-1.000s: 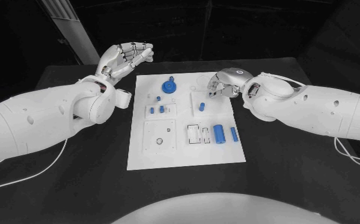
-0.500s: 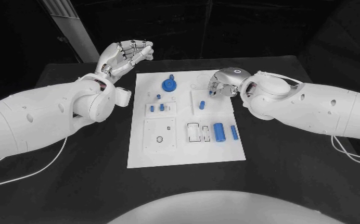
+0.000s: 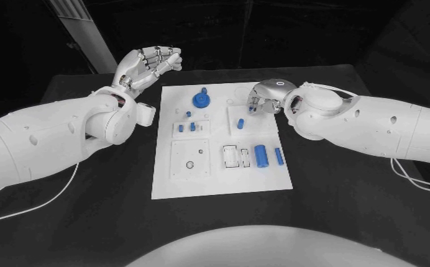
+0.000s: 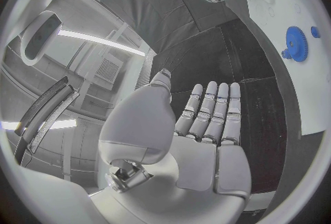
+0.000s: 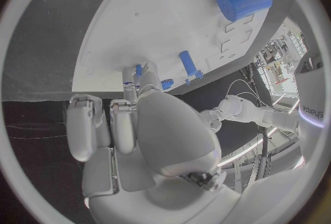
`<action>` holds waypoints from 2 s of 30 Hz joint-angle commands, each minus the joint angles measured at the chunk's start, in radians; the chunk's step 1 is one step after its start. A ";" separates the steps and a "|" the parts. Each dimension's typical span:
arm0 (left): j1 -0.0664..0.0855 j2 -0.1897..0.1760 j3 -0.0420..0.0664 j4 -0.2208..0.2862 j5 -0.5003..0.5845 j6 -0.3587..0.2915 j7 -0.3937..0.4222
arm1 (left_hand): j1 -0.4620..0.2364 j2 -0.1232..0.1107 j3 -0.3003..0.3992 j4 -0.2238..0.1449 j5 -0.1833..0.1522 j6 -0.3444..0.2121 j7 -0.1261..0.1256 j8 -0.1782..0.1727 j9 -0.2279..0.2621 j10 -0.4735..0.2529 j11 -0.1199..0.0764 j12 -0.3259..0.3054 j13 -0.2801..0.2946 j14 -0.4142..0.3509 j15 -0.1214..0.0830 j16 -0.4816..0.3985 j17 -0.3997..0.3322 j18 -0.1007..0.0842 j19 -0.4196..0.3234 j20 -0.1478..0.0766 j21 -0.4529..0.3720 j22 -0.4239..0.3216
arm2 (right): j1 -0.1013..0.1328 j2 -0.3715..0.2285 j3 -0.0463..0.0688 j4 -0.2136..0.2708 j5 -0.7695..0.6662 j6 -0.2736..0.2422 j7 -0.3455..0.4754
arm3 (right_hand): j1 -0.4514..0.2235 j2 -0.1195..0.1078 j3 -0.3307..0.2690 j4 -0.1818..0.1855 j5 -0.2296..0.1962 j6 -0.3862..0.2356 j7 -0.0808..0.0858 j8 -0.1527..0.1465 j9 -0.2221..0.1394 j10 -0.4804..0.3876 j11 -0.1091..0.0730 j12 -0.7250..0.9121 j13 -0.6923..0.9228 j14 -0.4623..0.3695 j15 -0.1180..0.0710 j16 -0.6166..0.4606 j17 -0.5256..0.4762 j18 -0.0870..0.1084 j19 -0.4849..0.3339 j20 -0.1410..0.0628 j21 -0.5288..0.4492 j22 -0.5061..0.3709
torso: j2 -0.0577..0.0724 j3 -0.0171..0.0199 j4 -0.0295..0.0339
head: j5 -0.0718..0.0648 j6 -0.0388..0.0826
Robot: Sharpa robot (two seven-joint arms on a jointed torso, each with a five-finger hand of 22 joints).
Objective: Assemble the parts on the task board
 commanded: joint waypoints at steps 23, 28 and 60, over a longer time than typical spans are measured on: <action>0.001 0.000 0.001 0.003 0.004 0.014 0.162 | -0.004 0.014 -0.008 0.001 0.006 -0.010 0.088 0.010 0.001 -0.009 -0.003 0.012 -0.002 -0.006 -0.003 0.010 -0.006 -0.013 0.009 0.000 -0.004 -0.003 | -0.006 0.017 -0.003 -0.007 -0.010 0.090 -0.067 | 0.047 0.014 0.010 -0.003 -0.006 0.030 -0.003 -0.013 0.000 0.048 -0.005 -0.027 -0.006 0.106 -0.013 0.002 0.264 -0.009 0.066 -0.012 -0.008 0.218 | 0.000 0.0000 -0.0002 | 0.004 -0.008; 0.001 0.000 0.001 0.003 0.004 0.014 0.161 | -0.002 0.016 -0.009 0.001 0.007 -0.011 0.088 0.012 0.001 -0.010 -0.003 0.014 -0.002 -0.007 -0.003 0.012 -0.008 -0.013 0.010 0.000 -0.004 -0.004 | -0.006 0.018 -0.003 -0.005 -0.010 0.098 -0.071 | 0.049 0.012 0.008 -0.002 -0.006 0.039 -0.003 -0.013 0.001 0.056 -0.006 -0.031 -0.006 0.106 -0.014 0.002 0.264 -0.009 0.065 -0.013 -0.008 0.217 | 0.000 0.0003 -0.0005 | 0.005 -0.009; 0.001 -0.002 0.001 0.002 0.005 0.018 0.159 | 0.002 0.021 -0.013 0.001 0.011 -0.014 0.088 0.019 0.001 -0.015 -0.003 0.021 -0.003 -0.009 -0.003 0.017 -0.016 -0.013 0.012 0.000 -0.005 -0.006 | -0.008 0.003 -0.003 0.028 -0.070 -0.029 -0.037 | 0.094 0.033 0.037 -0.008 -0.006 0.140 -0.014 0.012 0.015 0.125 -0.016 -0.065 -0.007 0.106 -0.020 0.002 0.264 -0.011 0.070 -0.022 0.000 0.223 | 0.000 0.0007 -0.0003 | 0.009 -0.013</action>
